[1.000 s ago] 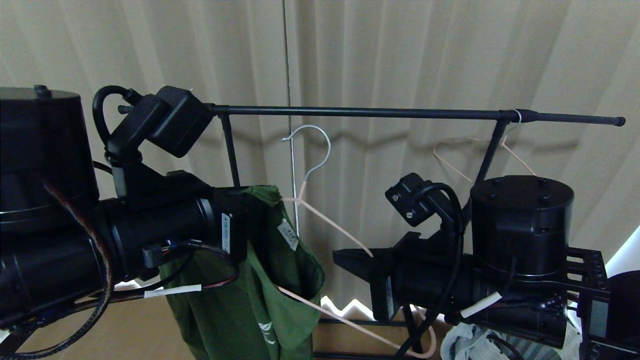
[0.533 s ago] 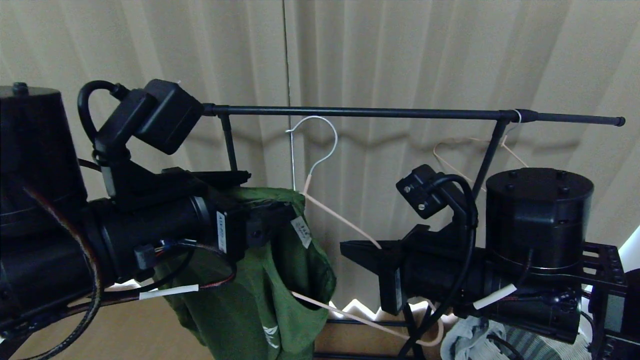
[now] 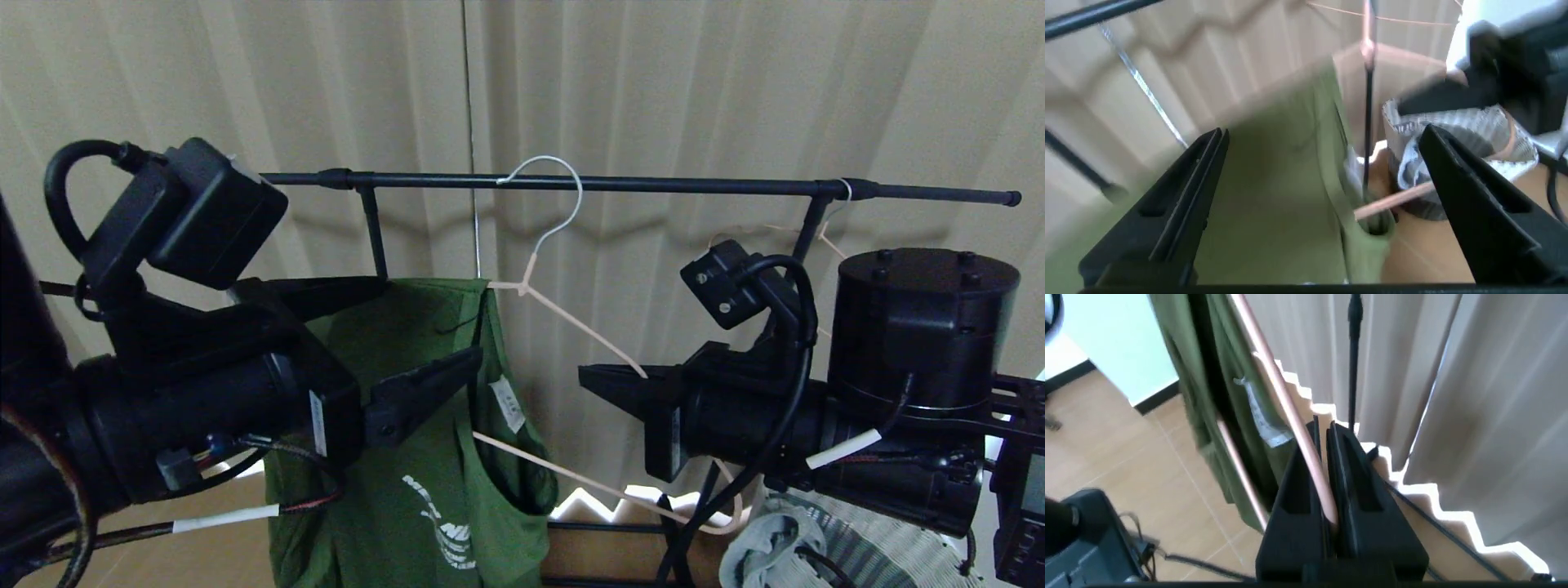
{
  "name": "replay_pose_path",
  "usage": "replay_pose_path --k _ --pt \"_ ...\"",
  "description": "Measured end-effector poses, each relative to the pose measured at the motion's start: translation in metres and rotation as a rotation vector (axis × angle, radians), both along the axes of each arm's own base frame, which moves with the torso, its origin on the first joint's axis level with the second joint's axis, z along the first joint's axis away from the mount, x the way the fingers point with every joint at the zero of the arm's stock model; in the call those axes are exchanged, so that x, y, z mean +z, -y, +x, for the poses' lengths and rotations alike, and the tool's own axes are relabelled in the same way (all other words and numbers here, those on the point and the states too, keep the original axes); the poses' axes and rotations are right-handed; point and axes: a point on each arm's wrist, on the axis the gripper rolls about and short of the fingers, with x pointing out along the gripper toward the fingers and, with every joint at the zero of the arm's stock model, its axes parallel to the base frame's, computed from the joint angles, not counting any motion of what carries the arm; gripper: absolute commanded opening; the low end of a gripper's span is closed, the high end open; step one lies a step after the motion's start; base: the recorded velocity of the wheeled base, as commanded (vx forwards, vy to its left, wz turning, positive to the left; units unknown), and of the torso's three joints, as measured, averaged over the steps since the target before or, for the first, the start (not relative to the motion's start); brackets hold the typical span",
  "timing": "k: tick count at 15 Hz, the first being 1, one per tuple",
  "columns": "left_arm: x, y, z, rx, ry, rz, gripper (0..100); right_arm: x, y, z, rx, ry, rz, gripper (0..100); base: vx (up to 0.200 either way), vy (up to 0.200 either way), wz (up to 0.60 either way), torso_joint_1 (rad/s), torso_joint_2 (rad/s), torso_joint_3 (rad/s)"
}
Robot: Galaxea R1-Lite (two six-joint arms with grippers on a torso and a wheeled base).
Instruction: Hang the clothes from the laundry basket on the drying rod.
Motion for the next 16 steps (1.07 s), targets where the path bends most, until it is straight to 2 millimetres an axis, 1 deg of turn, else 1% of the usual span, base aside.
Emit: replay_pose_path --k 2,4,6,8,11,13,16 --pt "-0.005 -0.002 -0.004 -0.08 0.062 0.006 100 0.002 0.001 0.0 -0.004 0.003 0.002 0 0.0 0.0 0.0 0.0 0.0 0.0" --pt "-0.01 -0.008 -0.004 -0.073 0.078 0.026 100 0.005 0.006 0.001 -0.008 0.035 -0.018 0 0.0 0.0 0.0 0.0 0.0 0.0" --pt "-0.01 -0.016 -0.003 -0.05 0.092 0.037 100 0.005 0.016 0.003 -0.014 0.083 -0.069 0 0.0 0.0 0.0 0.0 0.0 0.0" --pt "-0.01 -0.025 -0.002 -0.044 0.117 0.054 100 0.002 0.031 0.004 -0.027 0.129 -0.13 0 0.0 0.0 0.0 0.0 0.0 0.0" --pt "-0.008 -0.034 0.001 -0.066 0.218 0.153 100 0.0 0.042 -0.005 0.019 0.132 -0.13 0 0.0 0.0 0.0 0.0 0.0 0.0" --pt "-0.01 -0.035 0.006 -0.076 0.267 0.225 100 0.001 0.045 -0.009 0.031 0.14 -0.126 0 0.0 0.0 0.0 0.0 0.0 0.0" --pt "-0.013 -0.028 0.02 -0.087 0.299 0.305 100 0.004 0.045 -0.011 0.066 0.149 -0.107 0 0.0 0.0 0.0 0.0 0.0 0.0"
